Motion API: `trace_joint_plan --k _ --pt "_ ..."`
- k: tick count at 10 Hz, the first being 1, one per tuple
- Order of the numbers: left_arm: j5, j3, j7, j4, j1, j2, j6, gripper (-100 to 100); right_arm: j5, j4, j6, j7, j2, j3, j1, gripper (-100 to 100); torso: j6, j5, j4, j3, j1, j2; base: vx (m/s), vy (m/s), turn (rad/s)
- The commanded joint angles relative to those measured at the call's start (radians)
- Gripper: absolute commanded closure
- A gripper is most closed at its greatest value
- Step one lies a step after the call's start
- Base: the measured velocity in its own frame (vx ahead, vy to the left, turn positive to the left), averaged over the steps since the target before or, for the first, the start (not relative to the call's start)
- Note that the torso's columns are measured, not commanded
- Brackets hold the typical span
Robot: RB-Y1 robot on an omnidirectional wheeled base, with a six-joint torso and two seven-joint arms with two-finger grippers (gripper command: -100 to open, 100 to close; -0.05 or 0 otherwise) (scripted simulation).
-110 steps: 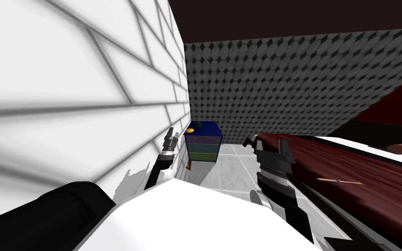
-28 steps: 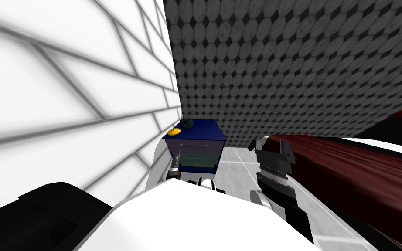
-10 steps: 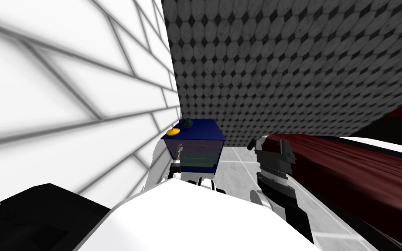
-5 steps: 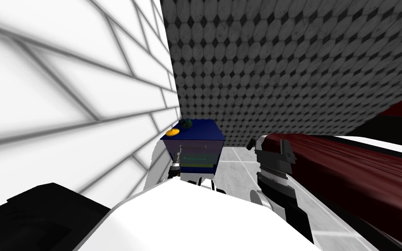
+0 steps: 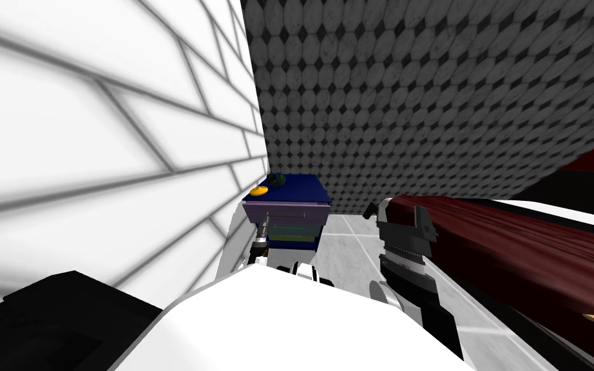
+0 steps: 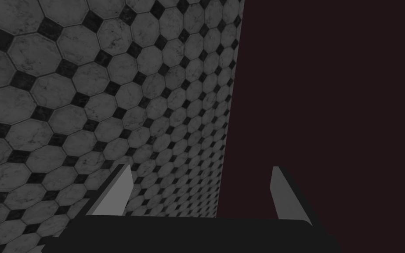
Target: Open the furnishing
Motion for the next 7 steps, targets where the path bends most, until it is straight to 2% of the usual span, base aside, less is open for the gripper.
trace_joint_plan --k 1,4,5,7 --pt "0.0 0.0 0.001 -0.006 -0.004 0.003 0.018 100 0.0 0.0 0.0 0.0 0.0 0.0 0.0 0 0.0 -0.001 0.001 -0.001 -0.001 0.0 -0.087 -0.027 0.009" --pt "0.0 0.015 0.031 0.083 -0.074 0.043 0.002 100 0.0 0.0 0.0 0.0 0.0 0.0 0.0 0 0.002 0.0 -0.002 -0.002 -0.001 -0.004 -0.102 -0.07 0.052" --pt "0.0 0.015 0.031 0.087 -0.074 0.043 0.002 100 0.0 0.0 0.0 0.0 0.0 0.0 0.0 0 0.003 0.001 -0.002 0.0 -0.003 0.0 -0.131 -0.051 0.026" --pt "0.0 0.025 0.052 0.148 -0.122 0.071 -0.013 100 0.0 0.0 0.0 0.0 0.0 0.0 0.0 0 0.004 0.001 -0.001 -0.003 0.001 -0.004 -0.1 -0.032 0.023"
